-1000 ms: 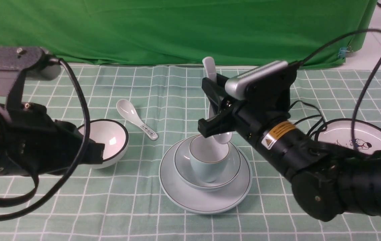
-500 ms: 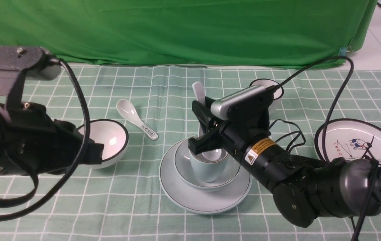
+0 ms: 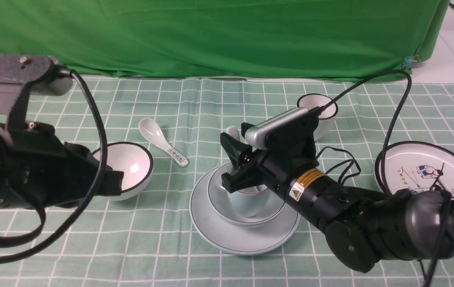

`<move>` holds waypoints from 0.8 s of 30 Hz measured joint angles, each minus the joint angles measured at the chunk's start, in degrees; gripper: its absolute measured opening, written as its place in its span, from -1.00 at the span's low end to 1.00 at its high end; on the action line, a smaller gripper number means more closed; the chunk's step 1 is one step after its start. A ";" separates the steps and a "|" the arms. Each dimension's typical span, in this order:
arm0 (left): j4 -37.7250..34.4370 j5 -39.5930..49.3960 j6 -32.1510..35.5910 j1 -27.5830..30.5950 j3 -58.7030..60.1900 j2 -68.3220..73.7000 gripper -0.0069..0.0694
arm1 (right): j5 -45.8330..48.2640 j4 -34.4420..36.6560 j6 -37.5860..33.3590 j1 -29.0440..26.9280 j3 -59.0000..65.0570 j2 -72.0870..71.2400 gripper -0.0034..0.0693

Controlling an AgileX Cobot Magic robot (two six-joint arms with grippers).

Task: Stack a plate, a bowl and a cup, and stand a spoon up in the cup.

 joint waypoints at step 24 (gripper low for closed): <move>1.59 -5.53 0.00 0.00 7.07 -19.39 -0.79 | 67.91 -6.88 -0.47 -6.84 20.70 -94.31 -0.85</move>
